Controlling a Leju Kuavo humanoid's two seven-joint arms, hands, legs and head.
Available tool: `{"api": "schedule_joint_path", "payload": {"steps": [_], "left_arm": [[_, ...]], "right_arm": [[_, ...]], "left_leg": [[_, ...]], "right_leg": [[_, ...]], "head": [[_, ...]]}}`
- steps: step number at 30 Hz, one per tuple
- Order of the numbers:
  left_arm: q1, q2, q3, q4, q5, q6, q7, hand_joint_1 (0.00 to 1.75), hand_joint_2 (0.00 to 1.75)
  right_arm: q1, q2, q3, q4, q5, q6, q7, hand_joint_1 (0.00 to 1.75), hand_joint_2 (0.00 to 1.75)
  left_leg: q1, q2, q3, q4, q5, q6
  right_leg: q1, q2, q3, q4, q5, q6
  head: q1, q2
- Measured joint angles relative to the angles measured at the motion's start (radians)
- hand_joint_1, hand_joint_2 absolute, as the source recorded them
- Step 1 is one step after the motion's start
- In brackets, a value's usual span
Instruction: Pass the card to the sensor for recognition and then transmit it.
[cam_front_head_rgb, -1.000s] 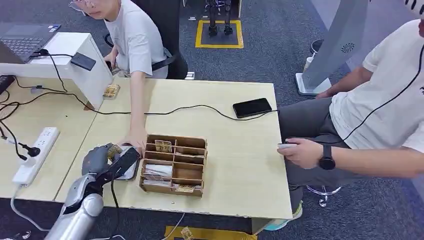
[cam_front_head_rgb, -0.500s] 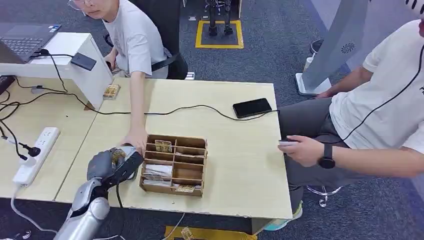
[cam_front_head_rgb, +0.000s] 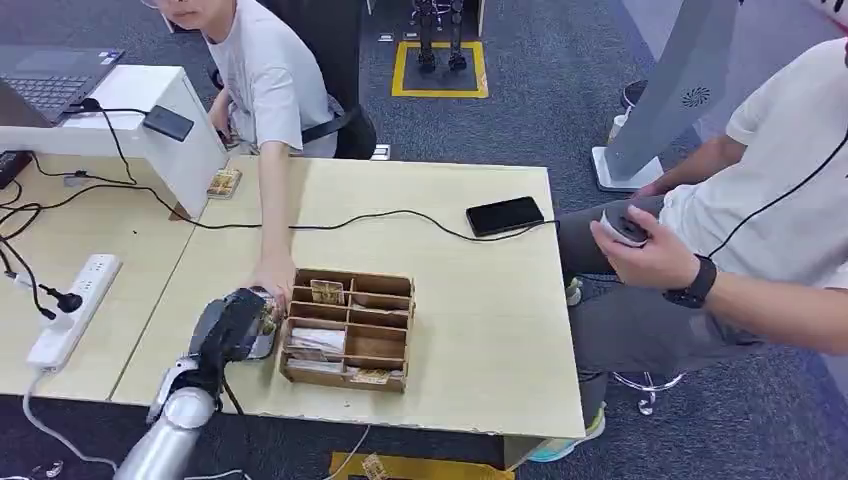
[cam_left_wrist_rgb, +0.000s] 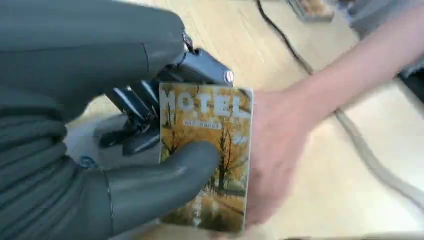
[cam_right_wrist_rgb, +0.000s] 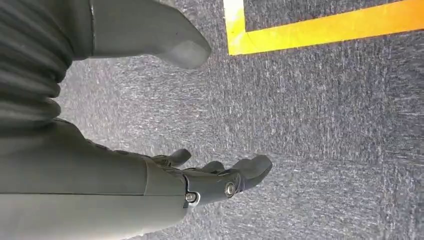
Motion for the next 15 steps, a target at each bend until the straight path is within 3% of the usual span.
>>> {"api": "schedule_joint_path", "payload": {"steps": [3,5,11,15], "left_arm": [[-0.002,-0.007,0.019,-0.068,0.228,0.007,-0.067,1.75,1.75],[-0.013,-0.006,0.030,-0.119,0.274,0.023,-0.098,1.75,1.75],[-0.052,0.012,0.035,-0.216,0.217,0.098,-0.177,1.75,1.75],[-0.076,0.033,0.035,-0.234,0.038,0.204,-0.217,1.75,1.75]], "right_arm": [[0.000,0.001,-0.006,0.000,0.010,-0.006,-0.005,0.00,1.75],[0.000,0.002,-0.008,0.000,0.013,-0.010,-0.005,0.00,1.75],[-0.004,0.005,-0.015,0.000,0.026,-0.009,-0.005,0.00,1.75],[-0.007,0.008,-0.016,0.000,0.045,0.005,-0.005,0.00,1.75]], "left_leg": [[0.000,0.000,0.000,0.000,0.000,-0.001],[0.000,0.000,0.000,0.000,0.000,-0.001],[0.000,0.000,0.000,0.000,0.000,-0.001],[0.000,0.000,0.000,0.000,0.000,-0.001]], "right_leg": [[0.000,0.000,0.000,0.000,0.000,0.000],[0.000,0.000,0.000,0.000,0.000,0.000],[0.000,0.000,0.000,0.000,0.000,0.000],[0.000,0.000,0.000,0.000,0.000,0.000]], "head": [[0.000,0.000],[0.000,0.000],[0.000,0.000],[0.000,0.000]]}}
